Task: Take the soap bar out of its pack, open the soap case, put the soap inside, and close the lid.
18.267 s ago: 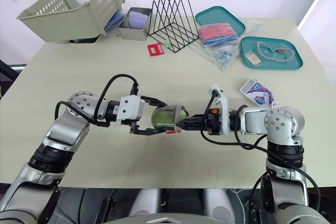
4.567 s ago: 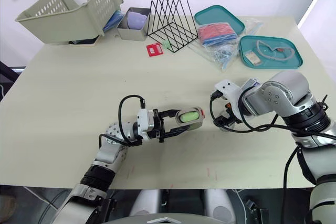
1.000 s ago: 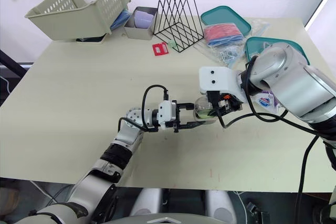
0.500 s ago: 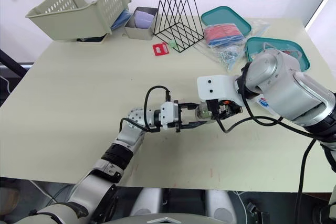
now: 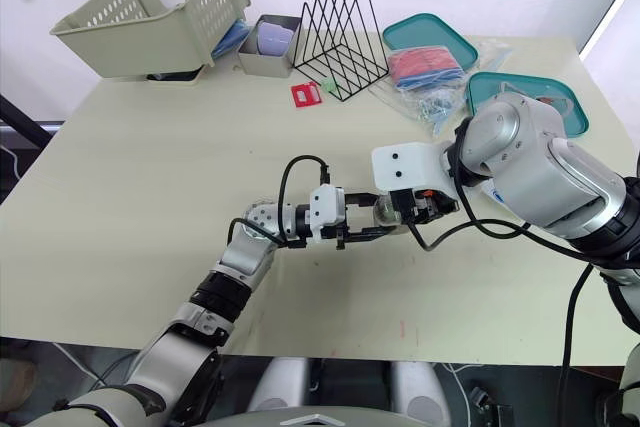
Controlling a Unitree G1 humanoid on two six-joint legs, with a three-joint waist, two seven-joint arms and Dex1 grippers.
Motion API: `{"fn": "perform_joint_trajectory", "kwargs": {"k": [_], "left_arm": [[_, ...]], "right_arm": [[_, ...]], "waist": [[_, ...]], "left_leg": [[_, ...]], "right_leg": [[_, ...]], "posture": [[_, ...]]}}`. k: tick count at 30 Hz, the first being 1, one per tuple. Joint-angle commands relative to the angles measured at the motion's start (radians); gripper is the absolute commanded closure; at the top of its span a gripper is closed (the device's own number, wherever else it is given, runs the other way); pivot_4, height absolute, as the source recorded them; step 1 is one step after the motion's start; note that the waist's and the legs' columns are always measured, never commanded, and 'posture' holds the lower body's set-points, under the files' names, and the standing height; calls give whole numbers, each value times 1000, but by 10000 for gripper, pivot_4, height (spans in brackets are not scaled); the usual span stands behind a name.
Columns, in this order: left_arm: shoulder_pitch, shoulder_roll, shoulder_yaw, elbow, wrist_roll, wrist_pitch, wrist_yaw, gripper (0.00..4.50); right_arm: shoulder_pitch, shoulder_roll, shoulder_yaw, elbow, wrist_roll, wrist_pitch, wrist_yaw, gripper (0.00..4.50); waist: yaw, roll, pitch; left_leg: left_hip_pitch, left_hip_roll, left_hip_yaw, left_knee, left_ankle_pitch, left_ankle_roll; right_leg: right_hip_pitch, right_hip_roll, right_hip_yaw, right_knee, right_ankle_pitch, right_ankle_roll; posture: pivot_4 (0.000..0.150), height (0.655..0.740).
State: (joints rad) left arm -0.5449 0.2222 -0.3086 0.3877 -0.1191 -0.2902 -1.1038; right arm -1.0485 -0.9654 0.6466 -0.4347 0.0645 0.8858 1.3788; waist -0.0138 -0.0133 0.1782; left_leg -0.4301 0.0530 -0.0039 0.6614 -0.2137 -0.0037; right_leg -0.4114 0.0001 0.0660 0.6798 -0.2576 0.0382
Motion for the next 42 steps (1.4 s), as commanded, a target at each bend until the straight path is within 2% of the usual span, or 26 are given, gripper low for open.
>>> {"fn": "perform_joint_trajectory", "kwargs": {"k": [1,11,42], "left_arm": [[22,10,-32,5,35,38,2,26500],[33,6,-33,-20,24,48,13,26500],[28,8,-37,-22,27,39,18,26500]], "right_arm": [[13,9,13,10,-25,-22,11,26194],[16,34,19,99,-100,-78,23,26194],[3,81,-11,176,-148,-113,29,26194]], "waist": [[0,0,0],[-1,-2,-4],[-4,-2,-12]], "left_leg": [[0,0,0,0,0,0],[1,0,0,0,0,0],[2,1,1,0,0,0]], "right_leg": [[0,0,0,0,0,0],[0,0,0,0,0,0],[1,0,0,0,0,0]], "posture": [[1500,7400],[1500,7400],[1500,7400]]}}
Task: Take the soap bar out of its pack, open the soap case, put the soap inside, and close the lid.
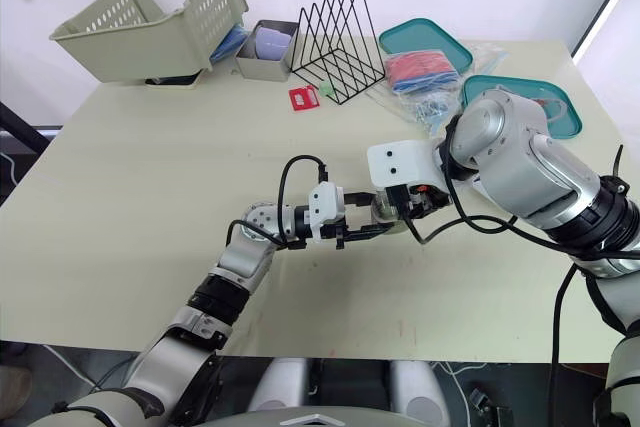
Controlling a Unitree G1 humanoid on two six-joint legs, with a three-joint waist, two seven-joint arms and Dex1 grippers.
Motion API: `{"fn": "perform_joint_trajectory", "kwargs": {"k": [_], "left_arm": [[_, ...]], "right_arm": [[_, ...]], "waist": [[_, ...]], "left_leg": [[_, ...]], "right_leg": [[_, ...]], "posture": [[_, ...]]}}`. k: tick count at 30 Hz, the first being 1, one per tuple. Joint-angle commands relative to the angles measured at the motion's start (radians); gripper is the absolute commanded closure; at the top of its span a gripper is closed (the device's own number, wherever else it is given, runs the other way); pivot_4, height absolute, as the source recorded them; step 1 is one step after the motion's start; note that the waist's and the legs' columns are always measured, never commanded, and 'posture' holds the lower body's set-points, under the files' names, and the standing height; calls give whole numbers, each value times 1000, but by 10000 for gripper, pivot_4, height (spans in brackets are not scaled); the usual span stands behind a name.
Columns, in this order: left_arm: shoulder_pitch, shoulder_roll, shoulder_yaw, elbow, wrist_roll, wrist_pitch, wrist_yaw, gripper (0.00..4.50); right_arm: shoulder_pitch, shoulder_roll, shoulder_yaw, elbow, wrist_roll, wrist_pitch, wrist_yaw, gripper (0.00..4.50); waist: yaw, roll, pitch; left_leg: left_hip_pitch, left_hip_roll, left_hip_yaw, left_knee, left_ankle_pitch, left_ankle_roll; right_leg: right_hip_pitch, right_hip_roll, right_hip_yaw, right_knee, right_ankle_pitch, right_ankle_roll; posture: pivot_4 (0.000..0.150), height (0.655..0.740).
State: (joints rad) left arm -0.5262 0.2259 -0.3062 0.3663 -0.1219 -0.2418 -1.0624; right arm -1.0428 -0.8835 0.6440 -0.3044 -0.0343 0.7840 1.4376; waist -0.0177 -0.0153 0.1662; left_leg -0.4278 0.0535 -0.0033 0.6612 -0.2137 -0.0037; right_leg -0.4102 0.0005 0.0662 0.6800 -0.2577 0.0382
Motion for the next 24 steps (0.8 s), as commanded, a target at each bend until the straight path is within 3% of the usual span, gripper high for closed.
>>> {"fn": "perform_joint_trajectory", "kwargs": {"k": [1,24], "left_arm": [[9,4,-39,-1,29,-9,-24,26500],[7,4,-44,-2,31,1,-23,26500]], "right_arm": [[-2,-1,-10,46,-48,-11,-28,26194],[-4,0,-23,51,-47,-15,-33,26194]], "waist": [[0,0,0],[-1,0,0]], "left_leg": [[0,0,0,0,0,0],[0,0,0,0,0,0]], "right_leg": [[0,0,0,0,0,0],[0,0,0,0,0,0]], "posture": [[1500,7400],[1500,7400]]}}
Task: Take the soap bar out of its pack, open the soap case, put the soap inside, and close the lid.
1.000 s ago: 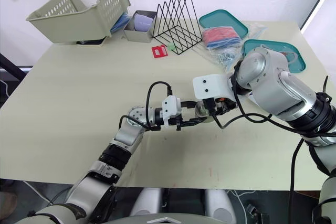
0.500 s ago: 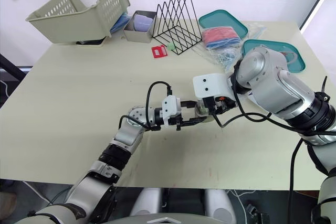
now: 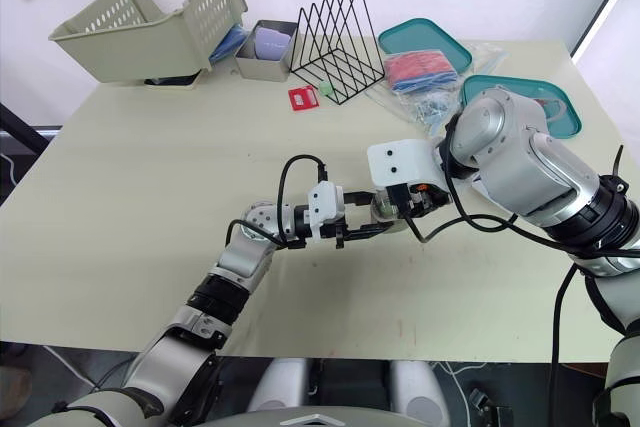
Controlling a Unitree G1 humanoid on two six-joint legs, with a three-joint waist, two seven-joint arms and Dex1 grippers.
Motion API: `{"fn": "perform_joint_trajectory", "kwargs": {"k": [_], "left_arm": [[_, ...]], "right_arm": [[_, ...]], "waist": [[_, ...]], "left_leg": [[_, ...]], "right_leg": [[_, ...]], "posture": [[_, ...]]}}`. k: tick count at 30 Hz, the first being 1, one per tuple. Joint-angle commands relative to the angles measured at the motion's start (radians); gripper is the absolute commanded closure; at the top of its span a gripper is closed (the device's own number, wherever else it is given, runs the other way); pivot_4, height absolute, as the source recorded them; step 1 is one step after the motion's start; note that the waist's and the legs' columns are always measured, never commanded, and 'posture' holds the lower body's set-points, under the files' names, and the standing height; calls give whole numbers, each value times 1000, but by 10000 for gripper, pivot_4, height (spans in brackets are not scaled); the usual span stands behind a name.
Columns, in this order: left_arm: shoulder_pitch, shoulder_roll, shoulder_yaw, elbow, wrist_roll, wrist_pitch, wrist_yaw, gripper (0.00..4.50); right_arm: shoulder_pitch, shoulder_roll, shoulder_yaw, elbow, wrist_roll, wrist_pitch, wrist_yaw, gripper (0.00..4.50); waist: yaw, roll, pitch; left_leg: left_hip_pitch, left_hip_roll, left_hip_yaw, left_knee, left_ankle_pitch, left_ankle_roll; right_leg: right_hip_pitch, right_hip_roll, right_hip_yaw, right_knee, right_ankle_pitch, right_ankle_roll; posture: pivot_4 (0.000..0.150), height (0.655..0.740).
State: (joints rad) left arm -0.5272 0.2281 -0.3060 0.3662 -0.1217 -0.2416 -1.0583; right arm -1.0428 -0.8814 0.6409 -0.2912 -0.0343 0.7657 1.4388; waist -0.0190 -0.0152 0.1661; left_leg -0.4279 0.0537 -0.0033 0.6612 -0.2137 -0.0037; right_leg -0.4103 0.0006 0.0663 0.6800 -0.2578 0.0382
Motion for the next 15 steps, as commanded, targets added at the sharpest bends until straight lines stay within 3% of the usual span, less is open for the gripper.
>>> {"fn": "perform_joint_trajectory", "kwargs": {"k": [1,12,15], "left_arm": [[8,2,-45,-2,31,1,-27,26500],[6,2,-45,4,30,3,-28,26500],[7,1,-46,4,30,3,-29,26500]], "right_arm": [[-4,-2,-20,38,-47,3,-35,26194],[-8,9,-22,53,-53,-1,-45,26194],[-10,11,-21,56,-56,-4,-46,11020]], "waist": [[0,0,0],[-1,0,0],[1,0,0]], "left_leg": [[0,0,0,0,0,0],[0,0,0,0,0,0],[0,0,0,0,0,0]], "right_leg": [[0,0,0,0,0,0],[0,0,0,0,0,0],[0,0,0,0,0,0]], "posture": [[1500,7400],[1500,7400],[1500,7400]]}}
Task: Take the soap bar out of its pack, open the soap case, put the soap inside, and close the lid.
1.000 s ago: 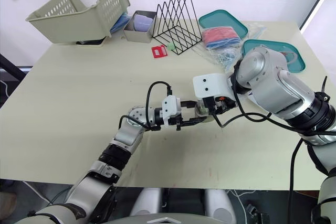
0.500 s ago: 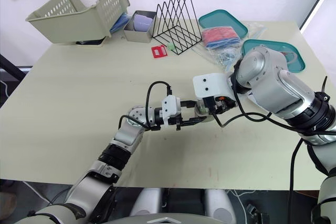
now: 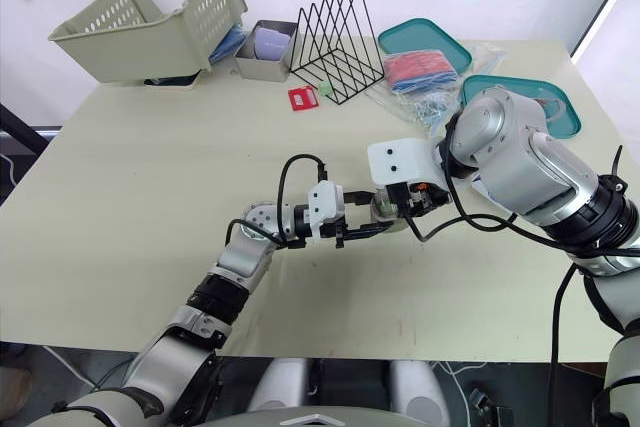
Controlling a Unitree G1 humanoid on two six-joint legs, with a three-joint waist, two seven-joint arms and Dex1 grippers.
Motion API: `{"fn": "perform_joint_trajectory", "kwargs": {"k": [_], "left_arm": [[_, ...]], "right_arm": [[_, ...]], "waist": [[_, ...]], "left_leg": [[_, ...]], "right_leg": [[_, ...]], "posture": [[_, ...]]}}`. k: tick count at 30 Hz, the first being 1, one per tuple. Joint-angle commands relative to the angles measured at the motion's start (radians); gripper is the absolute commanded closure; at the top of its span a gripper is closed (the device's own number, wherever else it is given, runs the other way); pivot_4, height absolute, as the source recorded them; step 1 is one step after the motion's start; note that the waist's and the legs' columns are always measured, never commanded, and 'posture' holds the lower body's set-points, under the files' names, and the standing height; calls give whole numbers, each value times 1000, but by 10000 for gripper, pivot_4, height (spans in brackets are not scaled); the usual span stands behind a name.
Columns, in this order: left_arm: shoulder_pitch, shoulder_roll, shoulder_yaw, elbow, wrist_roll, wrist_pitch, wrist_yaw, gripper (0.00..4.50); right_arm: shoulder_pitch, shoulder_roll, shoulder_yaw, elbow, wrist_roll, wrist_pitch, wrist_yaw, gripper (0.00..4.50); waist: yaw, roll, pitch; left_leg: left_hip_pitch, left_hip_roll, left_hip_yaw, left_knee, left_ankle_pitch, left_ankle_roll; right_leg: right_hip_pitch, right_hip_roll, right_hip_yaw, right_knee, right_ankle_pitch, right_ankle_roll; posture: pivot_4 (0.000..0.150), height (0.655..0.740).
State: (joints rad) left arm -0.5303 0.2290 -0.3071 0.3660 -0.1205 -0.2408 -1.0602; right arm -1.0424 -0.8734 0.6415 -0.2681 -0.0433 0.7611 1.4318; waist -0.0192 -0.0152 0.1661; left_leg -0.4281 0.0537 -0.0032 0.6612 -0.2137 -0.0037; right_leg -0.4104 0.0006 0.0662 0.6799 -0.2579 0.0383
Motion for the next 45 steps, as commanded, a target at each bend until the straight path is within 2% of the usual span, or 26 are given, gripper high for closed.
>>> {"fn": "perform_joint_trajectory", "kwargs": {"k": [1,2,3,12,31,37,42,45], "left_arm": [[10,0,-44,5,29,1,-27,26500],[10,1,-44,6,29,1,-27,26500],[10,1,-45,6,29,0,-27,26500],[13,2,-46,9,29,-5,-26,26500],[17,7,-46,6,24,-3,-28,26500],[18,5,-44,7,19,2,-29,26500],[16,5,-44,7,17,5,-31,26500],[13,4,-43,10,17,5,-34,26500]], "right_arm": [[-11,4,-23,34,-49,0,-38,6482],[-11,5,-23,35,-52,-2,-37,1478],[-11,6,-24,37,-54,-3,-36,176],[-12,7,-36,16,-52,6,-25,176],[41,-94,-106,-194,31,118,2,176],[74,-122,-123,-81,-4,118,-57,176],[121,-176,-127,-107,15,82,-28,176],[124,-175,-126,-81,7,66,-34,13108]], "waist": [[2,0,0],[3,0,0],[5,0,0],[5,1,1],[6,1,1],[5,1,1],[7,1,1],[6,1,1]], "left_leg": [[-1,0,0,0,0,0],[-1,0,0,0,0,0],[-2,0,0,0,0,0],[-2,0,0,-2,0,0],[-3,-1,-1,-2,0,0],[-2,-1,0,-2,0,0],[-3,-1,-1,-2,0,0],[-3,-1,0,-2,0,0]], "right_leg": [[-1,0,0,0,0,0],[-1,0,0,0,0,0],[-1,0,0,0,0,0],[-2,0,0,-1,0,0],[-2,0,0,-1,0,-1],[-2,-1,0,-1,0,0],[-2,-1,0,-2,0,-1],[-2,-1,0,-2,0,-1]], "posture": [[1500,7400],[1500,7400],[1500,7400],[1500,7400],[1500,7400],[1500,7400],[1500,7400],[1500,7400]]}}
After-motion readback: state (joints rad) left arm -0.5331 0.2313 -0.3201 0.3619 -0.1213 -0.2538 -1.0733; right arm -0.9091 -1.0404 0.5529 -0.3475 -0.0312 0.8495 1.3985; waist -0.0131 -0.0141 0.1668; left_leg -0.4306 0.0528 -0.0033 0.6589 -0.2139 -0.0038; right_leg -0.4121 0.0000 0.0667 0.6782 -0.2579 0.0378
